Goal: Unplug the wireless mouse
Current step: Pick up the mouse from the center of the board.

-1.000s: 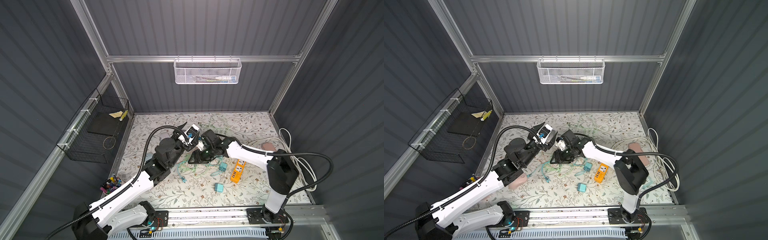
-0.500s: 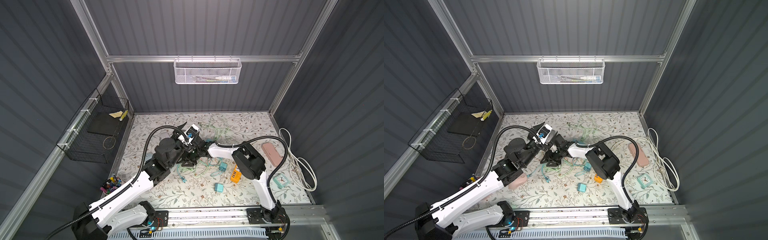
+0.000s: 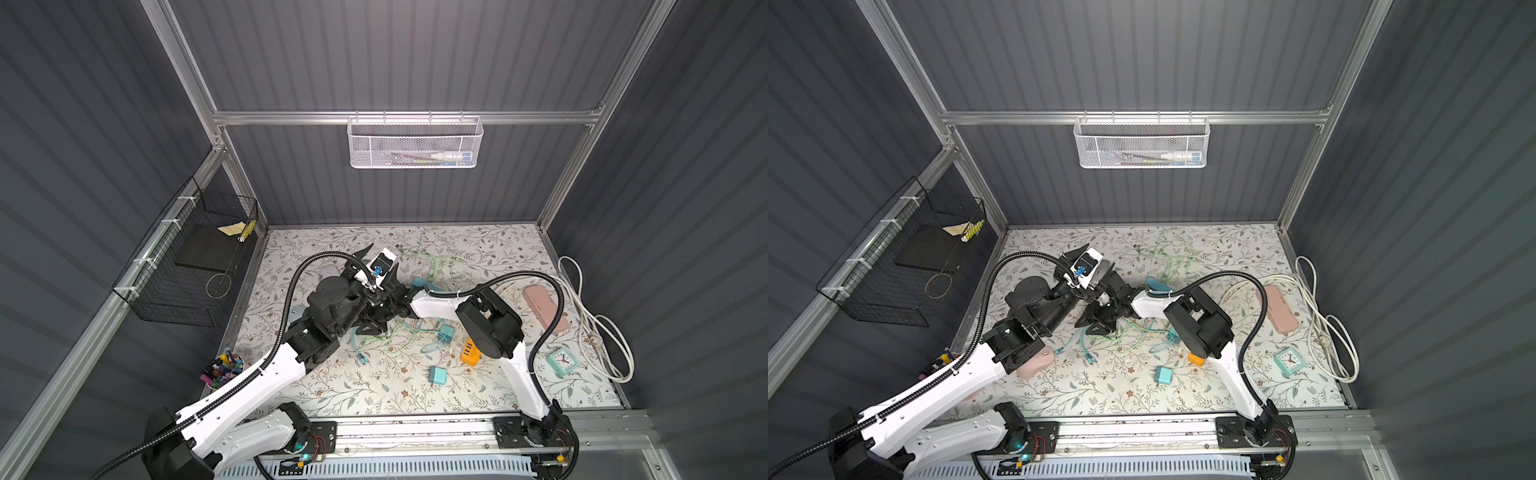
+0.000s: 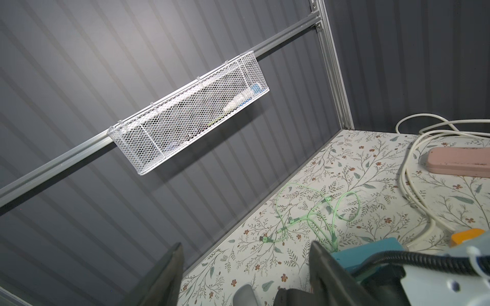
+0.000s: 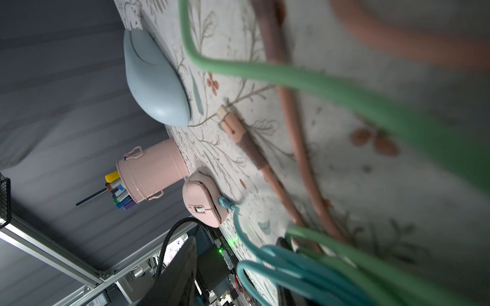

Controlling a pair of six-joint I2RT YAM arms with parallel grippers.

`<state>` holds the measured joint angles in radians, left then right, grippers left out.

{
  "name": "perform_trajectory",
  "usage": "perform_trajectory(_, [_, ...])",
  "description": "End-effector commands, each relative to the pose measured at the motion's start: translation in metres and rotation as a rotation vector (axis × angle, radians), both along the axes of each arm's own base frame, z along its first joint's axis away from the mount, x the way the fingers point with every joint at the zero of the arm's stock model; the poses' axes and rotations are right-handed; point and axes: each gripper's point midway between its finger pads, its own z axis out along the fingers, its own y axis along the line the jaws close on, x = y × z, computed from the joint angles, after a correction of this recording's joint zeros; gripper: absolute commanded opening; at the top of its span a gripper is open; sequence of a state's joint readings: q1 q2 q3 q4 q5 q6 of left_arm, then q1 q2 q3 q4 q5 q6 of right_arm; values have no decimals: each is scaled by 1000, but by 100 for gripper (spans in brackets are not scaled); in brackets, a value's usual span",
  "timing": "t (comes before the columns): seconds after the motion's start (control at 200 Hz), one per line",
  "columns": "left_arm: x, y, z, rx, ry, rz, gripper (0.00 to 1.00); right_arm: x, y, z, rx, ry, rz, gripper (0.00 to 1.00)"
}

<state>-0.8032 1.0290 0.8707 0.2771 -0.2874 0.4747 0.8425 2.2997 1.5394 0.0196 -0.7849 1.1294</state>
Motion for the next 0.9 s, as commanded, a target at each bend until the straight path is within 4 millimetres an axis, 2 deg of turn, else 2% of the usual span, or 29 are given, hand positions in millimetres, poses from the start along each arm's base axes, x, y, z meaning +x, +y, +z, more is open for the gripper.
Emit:
perform_trajectory(0.0, [-3,5,14,-43,-18,-3,74,-6,3,-14,-29,20,-11,46])
perform_trajectory(0.105, [-3,5,14,-43,-17,-4,74,-6,2,-19,-46,17,-21,36])
perform_trajectory(0.185, [-3,5,15,-44,-18,-4,74,-4,1,-19,-47,5,-30,24])
perform_trajectory(0.255, [-4,5,16,-46,-20,-6,74,-2,0,-13,-39,-16,-40,15])
perform_trajectory(0.35, [-4,6,15,-45,-19,-6,74,4,-1,4,-4,-57,-57,0])
perform_trajectory(0.495, [-4,5,14,-40,-19,-6,74,18,-13,49,78,-135,-92,0])
perform_trajectory(0.681, [-4,5,12,-29,-18,-10,75,25,-42,109,143,-250,-111,0])
perform_trajectory(0.786, [-4,-2,4,-8,-17,-34,75,29,-69,141,161,-312,-147,0])
perform_trajectory(0.896, [-5,-18,-15,48,-4,-103,76,32,-105,167,155,-377,-186,0])
